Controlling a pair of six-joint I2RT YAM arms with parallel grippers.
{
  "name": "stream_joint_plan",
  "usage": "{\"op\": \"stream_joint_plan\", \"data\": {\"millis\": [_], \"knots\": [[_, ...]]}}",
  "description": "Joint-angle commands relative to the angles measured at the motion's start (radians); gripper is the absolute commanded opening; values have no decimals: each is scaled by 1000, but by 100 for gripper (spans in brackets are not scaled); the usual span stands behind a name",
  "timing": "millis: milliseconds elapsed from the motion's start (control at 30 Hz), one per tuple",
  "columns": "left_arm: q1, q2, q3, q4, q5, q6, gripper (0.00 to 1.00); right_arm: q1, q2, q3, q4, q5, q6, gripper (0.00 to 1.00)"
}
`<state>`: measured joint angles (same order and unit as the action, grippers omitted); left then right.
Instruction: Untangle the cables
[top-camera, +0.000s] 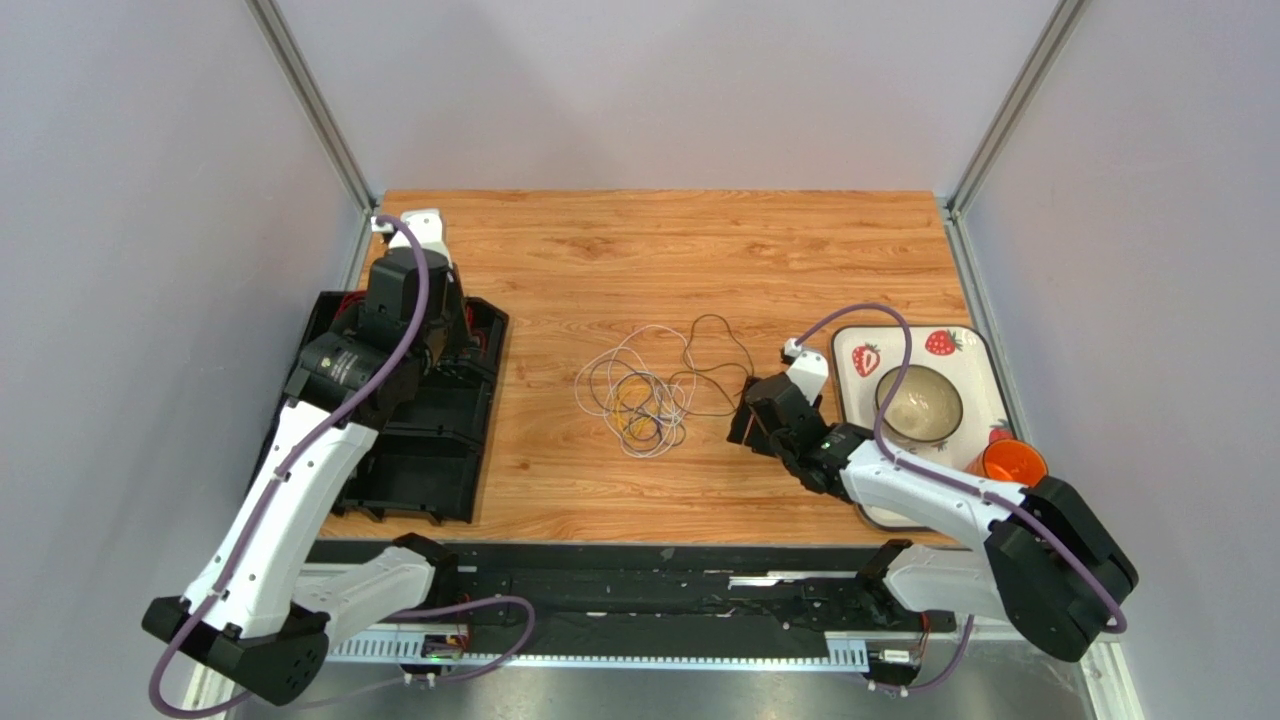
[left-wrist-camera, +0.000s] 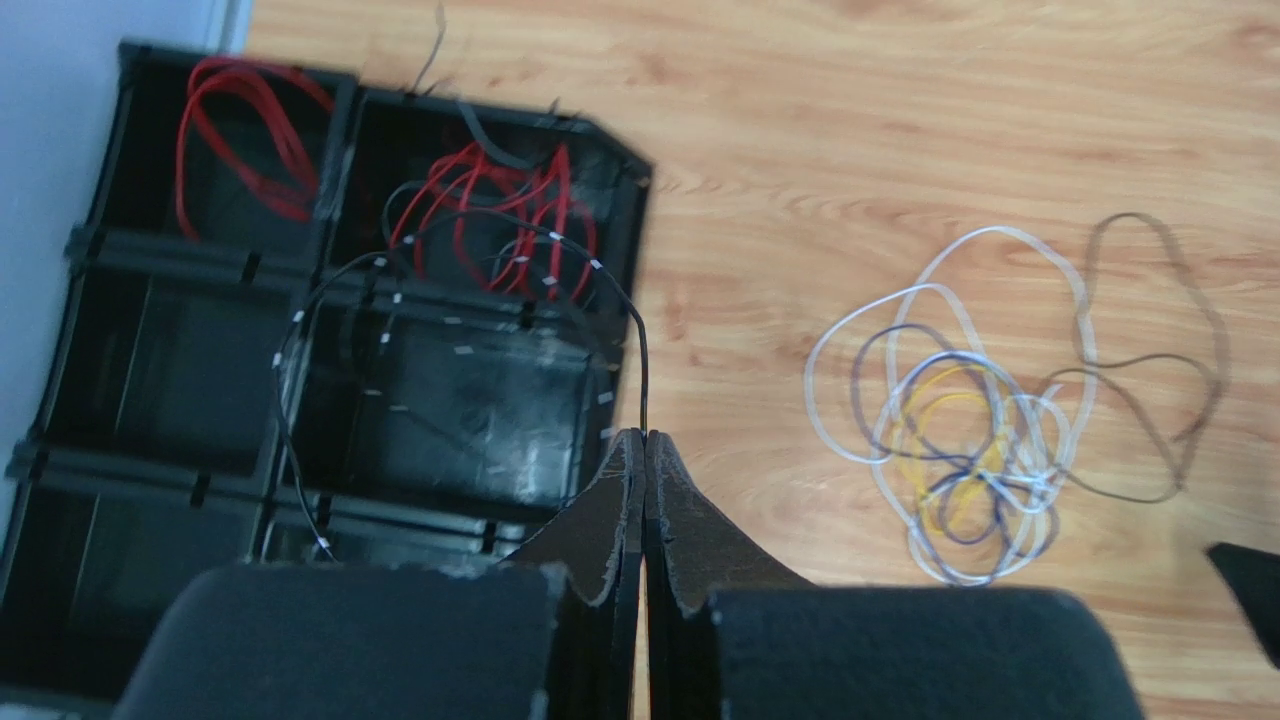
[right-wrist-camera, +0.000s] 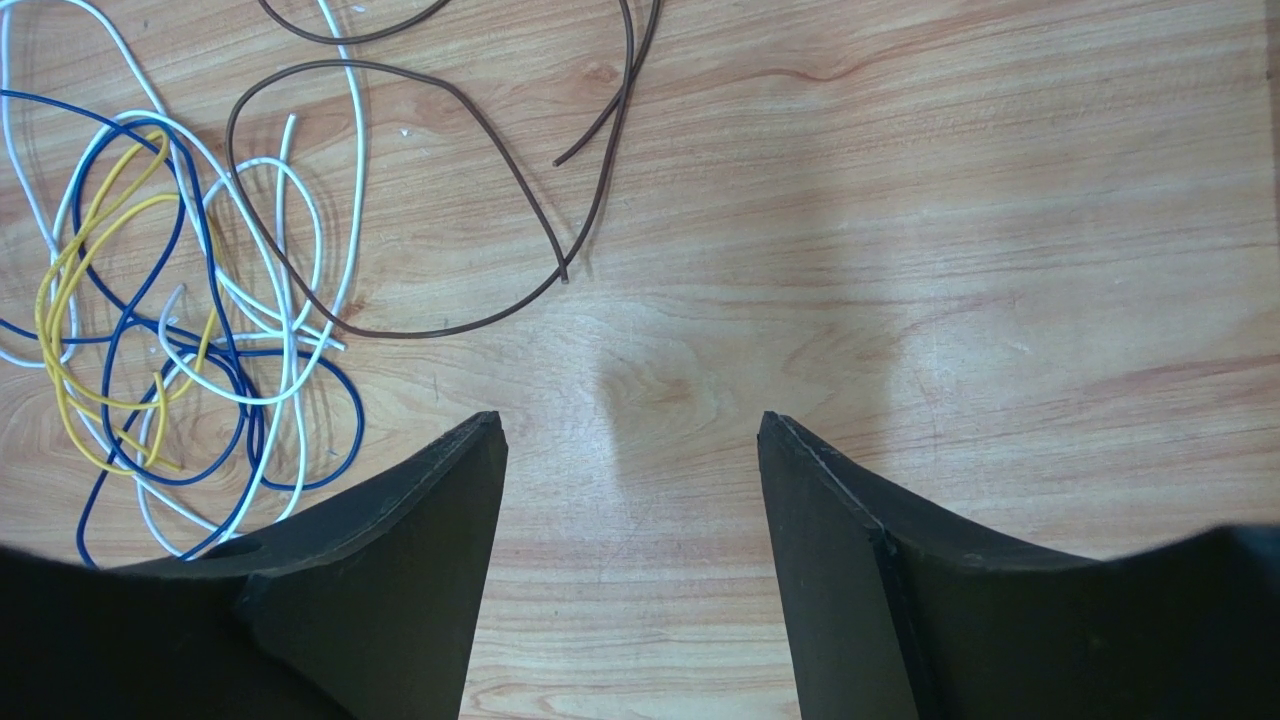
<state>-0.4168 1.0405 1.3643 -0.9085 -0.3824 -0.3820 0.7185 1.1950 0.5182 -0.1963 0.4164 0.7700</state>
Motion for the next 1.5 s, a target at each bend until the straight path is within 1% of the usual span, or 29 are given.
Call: {"op": "stream_joint_plan", "data": {"millis": [0,433,567,600,700,800,1000,1167,1267,1333,1367,1400,1433,1467], "knots": [[39,-33,-102,0,-58,-41,0,-4,2,42,38,2,-9,66],[147,-14,-277,83,-62,-73,0,-2,8,42,41,-8,-15,66],[171,26,-284,68,-79,-110,0,-2,12,45,44,-13,-20,66],[173,48,-275,53,-129,-127,0,-4,15,46,44,-11,-20,66],[190,79,-265,17,-176,-178,0,-2,12,45,44,-14,-21,66],[194,85,-272,46,-161,-198,0,-2,8,40,49,-16,-21,66],[196,107,-272,59,-200,-270,0,-4,3,39,49,-19,-24,66],[196,102,-275,71,-211,-293,0,-2,2,36,54,-22,-26,66],[196,92,-283,115,-196,-267,0,-1,5,39,54,-22,-26,66],[196,96,-280,115,-197,-259,0,-2,3,37,54,-24,-26,66],[197,99,-271,109,-200,-262,4,-2,3,36,55,-24,-28,66],[200,107,-265,97,-197,-282,28,-2,0,36,55,-24,-26,66],[202,105,-261,91,-188,-288,44,-2,3,36,55,-24,-26,66],[202,96,-264,97,-178,-288,66,-2,2,36,57,-25,-28,66]]}}
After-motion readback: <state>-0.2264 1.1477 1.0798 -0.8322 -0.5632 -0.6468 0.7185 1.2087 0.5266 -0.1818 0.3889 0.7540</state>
